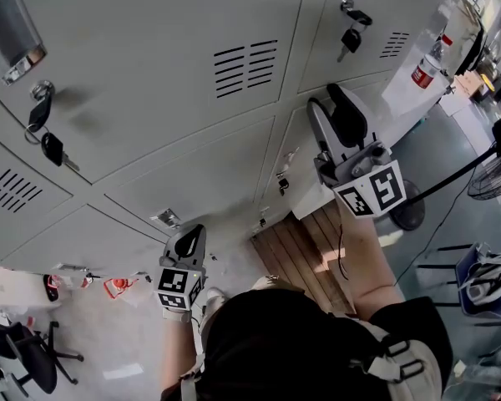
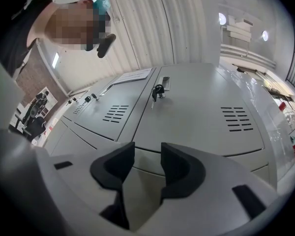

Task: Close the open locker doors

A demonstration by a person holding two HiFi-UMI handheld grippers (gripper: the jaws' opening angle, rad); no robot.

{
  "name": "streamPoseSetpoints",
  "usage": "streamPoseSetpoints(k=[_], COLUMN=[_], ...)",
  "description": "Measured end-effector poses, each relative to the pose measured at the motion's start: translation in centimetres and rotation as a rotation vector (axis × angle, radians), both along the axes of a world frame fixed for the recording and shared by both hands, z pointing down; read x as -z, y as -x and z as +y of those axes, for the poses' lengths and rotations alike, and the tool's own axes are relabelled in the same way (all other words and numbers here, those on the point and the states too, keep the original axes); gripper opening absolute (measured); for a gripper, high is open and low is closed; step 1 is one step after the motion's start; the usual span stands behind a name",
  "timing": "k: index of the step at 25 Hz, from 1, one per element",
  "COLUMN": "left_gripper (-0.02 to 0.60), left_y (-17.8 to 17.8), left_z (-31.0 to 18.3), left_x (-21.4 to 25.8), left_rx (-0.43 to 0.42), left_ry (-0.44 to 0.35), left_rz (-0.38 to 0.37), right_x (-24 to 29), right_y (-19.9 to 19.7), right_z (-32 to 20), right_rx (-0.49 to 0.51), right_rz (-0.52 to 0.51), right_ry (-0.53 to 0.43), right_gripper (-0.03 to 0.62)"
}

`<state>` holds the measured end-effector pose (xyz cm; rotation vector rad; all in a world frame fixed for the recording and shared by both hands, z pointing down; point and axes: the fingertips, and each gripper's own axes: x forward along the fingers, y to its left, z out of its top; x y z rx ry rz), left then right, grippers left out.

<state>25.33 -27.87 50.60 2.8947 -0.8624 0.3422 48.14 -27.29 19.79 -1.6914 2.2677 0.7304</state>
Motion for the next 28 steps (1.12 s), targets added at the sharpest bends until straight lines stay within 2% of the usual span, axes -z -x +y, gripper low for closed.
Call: streamPoseSetpoints(k=[13, 28], left_gripper=[0.008, 0.008], left_y=[-2.6, -8.0], left_z=[1.0, 3.4], left_x=[-0.4, -0.7], left_rx=[-0.105, -0.298], left_ry=[0.012, 0.021], left_rz=[-0.009, -0.005], right_x=[-5.3, -13.6], right_y=[0.3, -1.3], right_z=[2.3, 7.7], right_rx=[-0.026, -0.168], right_rz=[-0.044, -0.147], right_ry=[0.126, 0.309], right_gripper=[0.152, 0.109])
